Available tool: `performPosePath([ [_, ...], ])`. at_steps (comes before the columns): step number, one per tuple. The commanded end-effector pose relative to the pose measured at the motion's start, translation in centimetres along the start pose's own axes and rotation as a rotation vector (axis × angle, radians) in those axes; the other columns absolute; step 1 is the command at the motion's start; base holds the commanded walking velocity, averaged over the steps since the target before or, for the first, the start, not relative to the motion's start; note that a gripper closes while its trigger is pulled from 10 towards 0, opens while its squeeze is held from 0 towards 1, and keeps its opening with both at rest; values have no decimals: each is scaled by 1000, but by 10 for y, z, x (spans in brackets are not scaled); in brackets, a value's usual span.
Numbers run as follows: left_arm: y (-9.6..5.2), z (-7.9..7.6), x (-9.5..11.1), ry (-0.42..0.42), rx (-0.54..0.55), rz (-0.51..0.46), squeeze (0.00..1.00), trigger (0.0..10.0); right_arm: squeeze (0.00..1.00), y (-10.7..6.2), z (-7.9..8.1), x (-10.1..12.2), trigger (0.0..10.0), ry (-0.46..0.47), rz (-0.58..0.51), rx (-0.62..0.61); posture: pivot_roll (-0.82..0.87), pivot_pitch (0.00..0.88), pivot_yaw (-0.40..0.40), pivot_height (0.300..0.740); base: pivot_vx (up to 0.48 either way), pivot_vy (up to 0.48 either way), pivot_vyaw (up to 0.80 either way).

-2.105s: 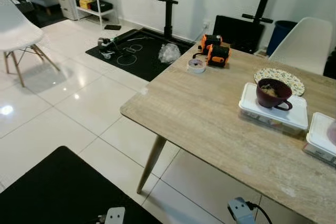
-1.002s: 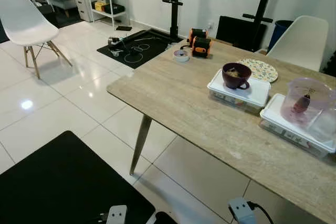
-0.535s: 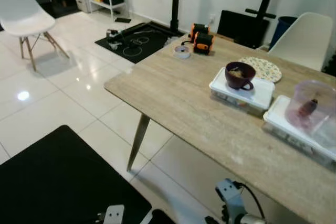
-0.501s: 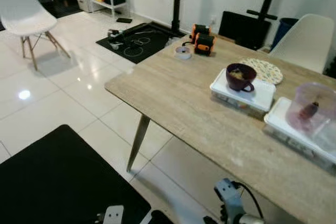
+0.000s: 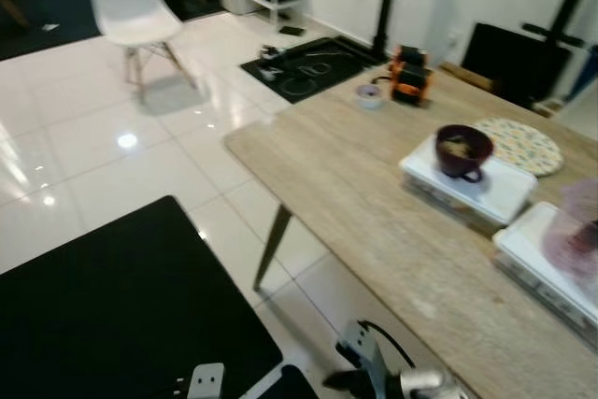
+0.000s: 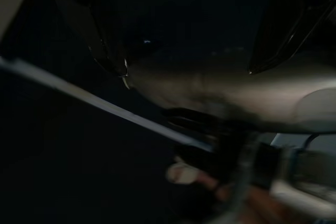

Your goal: Restocking fridge

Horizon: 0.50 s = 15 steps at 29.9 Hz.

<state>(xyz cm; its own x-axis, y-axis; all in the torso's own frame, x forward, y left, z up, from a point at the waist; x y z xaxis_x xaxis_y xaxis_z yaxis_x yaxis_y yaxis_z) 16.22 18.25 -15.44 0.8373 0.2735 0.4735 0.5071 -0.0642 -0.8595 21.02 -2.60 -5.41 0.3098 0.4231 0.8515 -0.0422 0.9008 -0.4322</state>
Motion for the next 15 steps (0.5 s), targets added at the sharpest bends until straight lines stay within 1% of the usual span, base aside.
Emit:
performPosePath([
  [1,-3,6,-13,2,18,39,0,10000,0,2,8,4,10000,-42,6,78,-42,0,-50,740,0,0,794],
  [2,-3,6,-13,2,18,39,0,10000,0,2,8,4,10000,-42,6,78,-42,0,-50,740,0,0,794],
  [3,-3,6,-13,0,18,40,0,10000,0,3,9,11,10000,-66,-6,111,-42,0,-50,740,0,0,794],
  [4,-3,6,-13,0,18,40,0,10000,0,3,9,11,10000,-66,-6,111,-42,0,-50,740,0,0,794],
  [5,-3,5,-13,-2,16,39,0,10000,0,4,9,22,10000,-95,-36,126,-42,0,-50,740,0,0,788],
  [6,-2,5,-13,-3,15,38,0,10000,0,5,8,33,10000,-104,-73,139,-42,0,-50,740,0,0,631],
  [7,-2,4,-13,-4,14,37,0,10000,0,5,8,40,10000,-107,-101,152,-42,0,-50,740,0,0,0],
  [8,-2,4,-13,-4,14,37,0,10000,0,5,8,40,10000,-107,-101,152,-42,0,-50,740,0,0,0],
  [10,-2,4,-13,-7,12,37,0,10000,0,2,6,73,10000,-123,-225,171,-42,0,-50,740,0,0,0],
  [11,-2,4,-13,-7,12,37,0,10000,0,2,6,73,10000,-123,-225,171,-42,0,-50,740,0,0,0],
  [13,-2,3,-13,-10,10,37,0,10000,0,-4,3,103,10000,-151,-340,171,-42,0,-53,740,0,0,0],
  [14,-2,3,-13,-10,9,37,0,10000,0,-6,2,111,10000,-156,-370,165,-42,0,-53,740,0,0,0],
  [15,-2,2,-13,-9,10,36,0,10000,0,-10,-3,125,10000,-160,-425,136,-42,0,-53,740,0,0,0],
])
Point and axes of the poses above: a point about 5 cm out from each wrist's last joint towards the gripper, its own y axis pointing out of the wrist towards the gripper, its own x axis along the axis of the wrist's last joint, z = x × y, the point moved 6 cm from there along y, pointing out of the wrist towards the gripper, and after that the axes turned 9 degrees about -y, right-handed, at the moved point
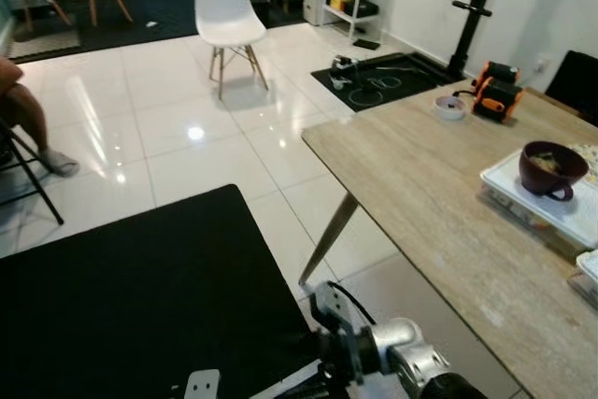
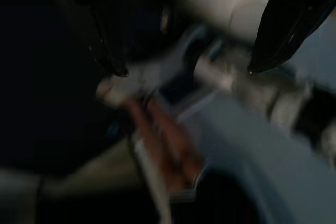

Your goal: Restocking fridge

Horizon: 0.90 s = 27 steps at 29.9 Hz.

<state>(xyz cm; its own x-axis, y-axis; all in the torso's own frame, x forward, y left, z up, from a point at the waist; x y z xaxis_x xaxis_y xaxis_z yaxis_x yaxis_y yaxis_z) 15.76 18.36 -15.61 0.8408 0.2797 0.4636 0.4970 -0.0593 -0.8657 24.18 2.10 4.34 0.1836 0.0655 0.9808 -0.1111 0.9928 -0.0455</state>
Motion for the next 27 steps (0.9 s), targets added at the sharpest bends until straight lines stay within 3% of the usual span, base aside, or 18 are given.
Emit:
performPosePath([
  [1,-1,0,-8,-2,2,25,0,10000,0,-5,-11,20,10000,-19,-75,-51,-42,0,-53,740,0,0,0],
  [5,-1,0,-8,-9,2,22,0,10000,0,-6,-19,35,10000,-57,-117,-94,-45,0,-56,740,0,0,0],
  [10,-1,-3,-9,-2,-21,27,0,10000,0,-13,-46,46,10000,-104,-128,-289,-45,0,-56,740,0,-187,0],
  [16,-1,-3,-9,-2,-18,28,0,10000,0,-16,-47,61,10000,-107,-175,-297,-44,0,-56,740,0,-470,0],
  [18,-1,0,-8,-11,0,22,0,10000,0,-17,-46,83,10000,-122,-236,-290,-43,0,-56,740,0,-236,0],
  [24,-1,1,-7,-18,3,19,0,10000,0,-17,-48,114,10000,-170,-316,-307,-43,0,-56,740,0,0,0],
  [26,-1,0,-7,-21,1,19,0,10000,0,-19,-49,132,10000,-188,-372,-322,-43,0,-56,740,0,0,0],
  [27,-1,-1,-8,-23,-2,20,0,10000,0,-23,-57,152,10000,-222,-404,-385,-43,0,-56,740,0,0,0],
])
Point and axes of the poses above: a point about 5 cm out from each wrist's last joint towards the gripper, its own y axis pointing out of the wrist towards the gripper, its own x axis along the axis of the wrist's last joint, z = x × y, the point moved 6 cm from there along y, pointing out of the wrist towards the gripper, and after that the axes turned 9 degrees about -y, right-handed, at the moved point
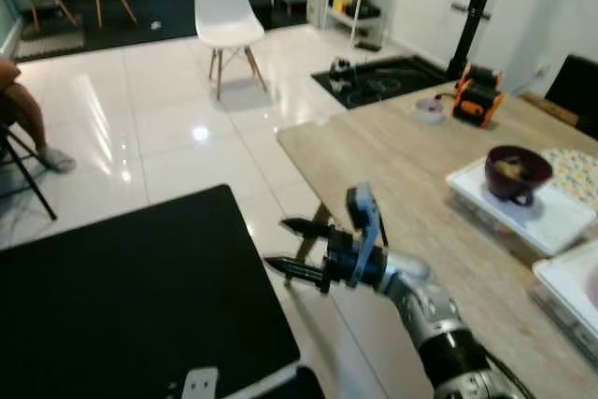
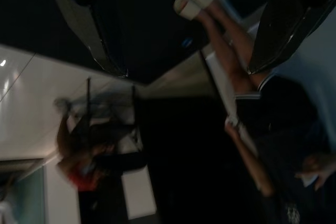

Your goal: Restocking fridge

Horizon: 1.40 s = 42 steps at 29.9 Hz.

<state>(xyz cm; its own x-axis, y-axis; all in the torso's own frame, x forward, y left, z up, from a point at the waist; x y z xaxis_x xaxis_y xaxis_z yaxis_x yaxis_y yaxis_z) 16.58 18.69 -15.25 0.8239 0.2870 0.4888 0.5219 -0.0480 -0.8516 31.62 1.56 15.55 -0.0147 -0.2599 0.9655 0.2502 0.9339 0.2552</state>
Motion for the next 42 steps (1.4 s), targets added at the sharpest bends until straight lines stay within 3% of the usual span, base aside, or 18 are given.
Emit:
performPosePath([
  [1,-2,-1,-17,-17,-4,51,0,10000,0,8,-10,26,10000,-45,-64,-49,-43,0,-56,740,0,0,0],
  [7,-2,-3,-18,-18,-8,52,0,10000,0,19,-31,48,10000,-181,-29,-197,-44,0,-59,740,0,0,0],
  [14,-2,-2,-18,-18,-10,52,0,10000,0,23,-52,65,10000,-240,-15,-341,-44,0,-59,740,0,0,0],
  [24,-2,-8,-18,-13,-45,53,0,10000,0,12,-80,60,10000,-294,84,-536,-44,0,-60,740,0,-283,0],
  [34,-2,-2,-16,-25,-4,46,0,10000,0,17,-79,76,10000,-307,40,-532,-44,0,-62,740,0,-103,0],
  [42,-3,-2,-21,-38,-9,51,0,10000,0,17,-83,99,10000,-434,70,-604,-44,0,-62,740,0,0,0],
])
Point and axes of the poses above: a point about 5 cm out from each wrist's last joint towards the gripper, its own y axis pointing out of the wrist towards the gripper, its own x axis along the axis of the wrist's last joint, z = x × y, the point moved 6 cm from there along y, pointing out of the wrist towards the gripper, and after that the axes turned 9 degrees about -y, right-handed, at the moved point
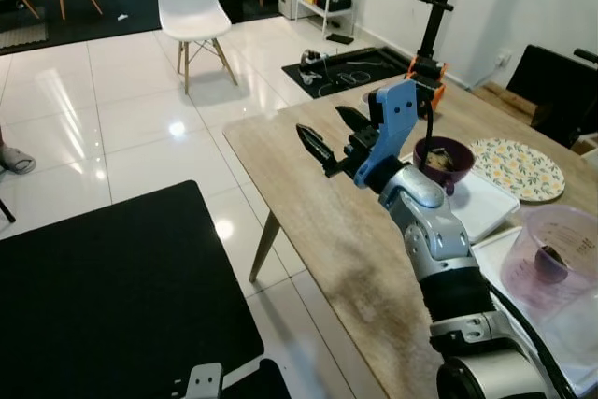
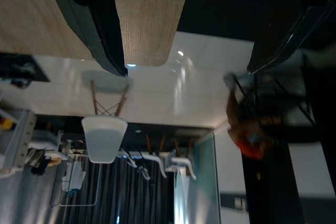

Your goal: Restocking fridge

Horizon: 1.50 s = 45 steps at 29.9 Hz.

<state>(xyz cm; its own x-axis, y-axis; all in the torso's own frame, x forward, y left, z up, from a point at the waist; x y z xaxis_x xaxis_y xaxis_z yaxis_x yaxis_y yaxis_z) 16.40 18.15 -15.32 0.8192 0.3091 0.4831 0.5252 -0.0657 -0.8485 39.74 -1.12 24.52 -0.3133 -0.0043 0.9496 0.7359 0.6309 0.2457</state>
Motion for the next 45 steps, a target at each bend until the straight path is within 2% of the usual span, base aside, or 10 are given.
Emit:
performPosePath([
  [1,-3,2,-17,-17,9,49,0,10000,0,1,-10,5,10000,-60,30,-46,-44,0,-62,740,0,0,0],
  [11,-2,0,-16,-24,1,47,0,10000,0,-4,-29,2,10000,-121,143,-156,-51,0,-64,740,0,0,0],
  [14,-2,-1,-16,-26,-3,46,0,10000,0,-18,-44,-28,10000,-163,289,-209,-54,0,-65,740,0,0,0],
  [16,-2,-1,-16,-26,-3,46,0,10000,0,-18,-44,-28,10000,-163,289,-209,-54,0,-65,740,0,0,0],
  [17,-2,-1,-17,-24,-2,48,0,10000,0,-23,-50,-36,10000,-170,330,-232,-54,0,-65,740,0,0,0],
  [18,-2,0,-18,-22,1,52,0,10000,0,-38,-69,-50,10000,-174,408,-309,-53,0,-66,740,0,0,0],
  [28,-4,7,-15,-49,27,35,0,10000,0,-63,-96,-67,10000,-129,503,-442,-56,0,-66,740,0,0,0],
  [36,-10,38,-7,-76,140,-14,0,10000,0,-77,-109,-82,10000,-6,513,-513,-52,0,-67,740,0,0,0],
  [42,-15,55,-3,-90,205,-35,0,10000,0,-87,-113,-95,10000,-15,550,-541,-52,0,-67,740,0,0,0],
  [45,-19,69,3,-154,260,-75,0,10000,0,-91,-118,-96,10000,-12,543,-564,-52,0,-67,740,0,0,0],
])
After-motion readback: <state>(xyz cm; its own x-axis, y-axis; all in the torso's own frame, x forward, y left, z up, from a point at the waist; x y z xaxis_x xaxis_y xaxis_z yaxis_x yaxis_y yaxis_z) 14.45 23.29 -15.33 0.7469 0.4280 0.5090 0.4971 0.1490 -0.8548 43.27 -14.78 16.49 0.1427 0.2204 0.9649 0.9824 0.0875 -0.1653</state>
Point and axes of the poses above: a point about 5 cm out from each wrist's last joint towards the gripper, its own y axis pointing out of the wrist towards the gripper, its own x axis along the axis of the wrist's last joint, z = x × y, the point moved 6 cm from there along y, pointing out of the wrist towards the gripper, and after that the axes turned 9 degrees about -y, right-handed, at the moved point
